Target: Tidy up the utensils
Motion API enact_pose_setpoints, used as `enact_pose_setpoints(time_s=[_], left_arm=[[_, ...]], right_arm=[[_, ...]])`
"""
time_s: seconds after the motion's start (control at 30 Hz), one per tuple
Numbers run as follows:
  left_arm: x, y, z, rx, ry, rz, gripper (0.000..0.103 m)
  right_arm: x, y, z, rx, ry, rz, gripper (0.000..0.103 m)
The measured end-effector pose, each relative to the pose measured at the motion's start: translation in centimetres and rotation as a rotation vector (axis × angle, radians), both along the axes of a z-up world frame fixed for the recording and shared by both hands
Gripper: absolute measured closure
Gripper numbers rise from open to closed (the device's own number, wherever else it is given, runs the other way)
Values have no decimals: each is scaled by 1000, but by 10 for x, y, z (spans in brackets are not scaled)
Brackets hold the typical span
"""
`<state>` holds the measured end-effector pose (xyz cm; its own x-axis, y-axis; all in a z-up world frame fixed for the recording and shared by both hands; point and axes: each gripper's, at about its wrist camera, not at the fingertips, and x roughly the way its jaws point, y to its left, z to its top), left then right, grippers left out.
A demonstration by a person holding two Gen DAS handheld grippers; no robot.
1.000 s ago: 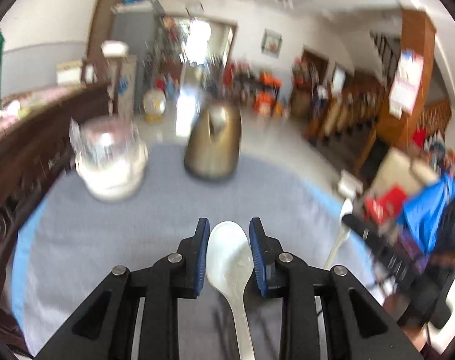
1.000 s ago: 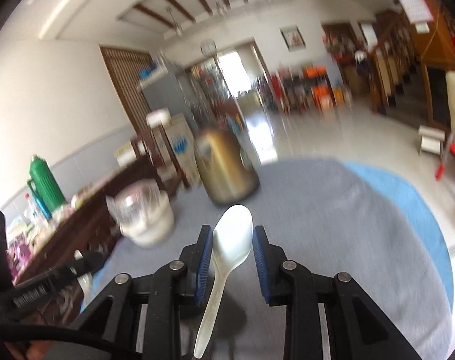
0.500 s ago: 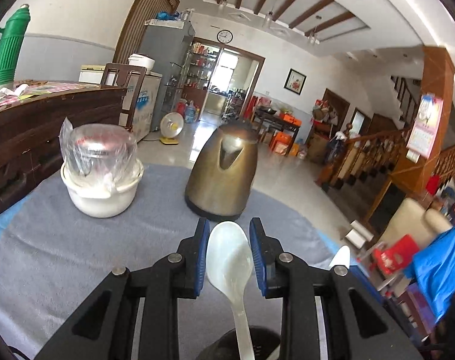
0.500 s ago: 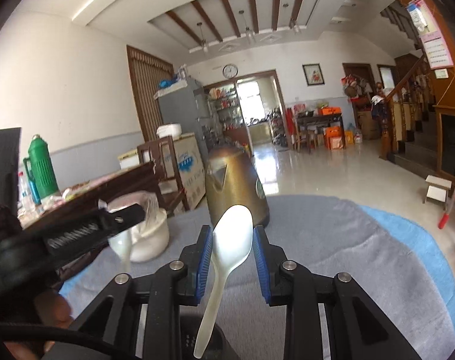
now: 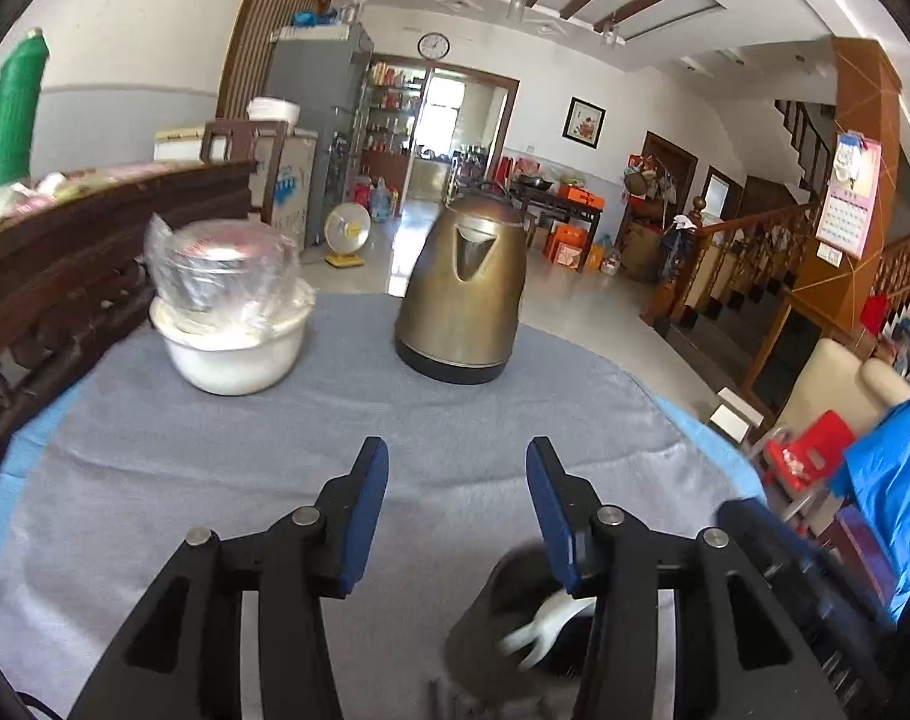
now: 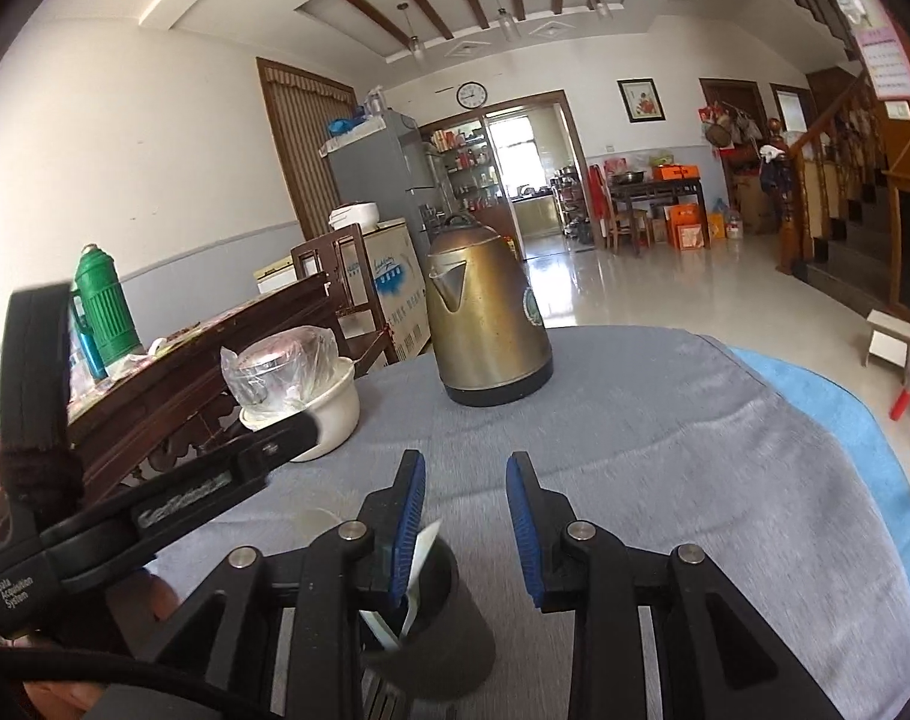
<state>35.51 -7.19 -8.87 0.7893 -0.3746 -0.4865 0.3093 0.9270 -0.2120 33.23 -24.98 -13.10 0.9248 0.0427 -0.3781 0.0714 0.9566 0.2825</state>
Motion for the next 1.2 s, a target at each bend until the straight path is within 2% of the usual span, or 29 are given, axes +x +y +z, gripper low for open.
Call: enact_pose_setpoints(time_s=[0.13,0.2,0.33,0.5,0.63,0.77,1.0,1.1,1.2], left_arm=[[-37,29,-1,34,-20,37,43],[-49,38,-8,72,1,49,42],[-81,53,-39,175,103,43,42],[-108,56,-74,225,224,-3,42],[-102,52,-89,190,326,-50,42],[-84,45,-90,146,363,-77,42],[-46,28,-100,186,426,-132,51],[-46,22,-104,201,447,-159,52],[-50,17,-112,210,467,-180,58]], right_arm=[[-34,-4,3,20,-6,-18,72],[-46,-4,0,30,10,-14,72],[-66,-3,-16,56,79,7,72],[-72,4,-47,89,215,87,73],[-63,15,-69,80,344,125,74],[-52,16,-84,125,408,145,77],[-31,21,-93,123,445,150,84],[-24,25,-98,110,496,158,88],[-25,27,-104,112,527,167,88]])
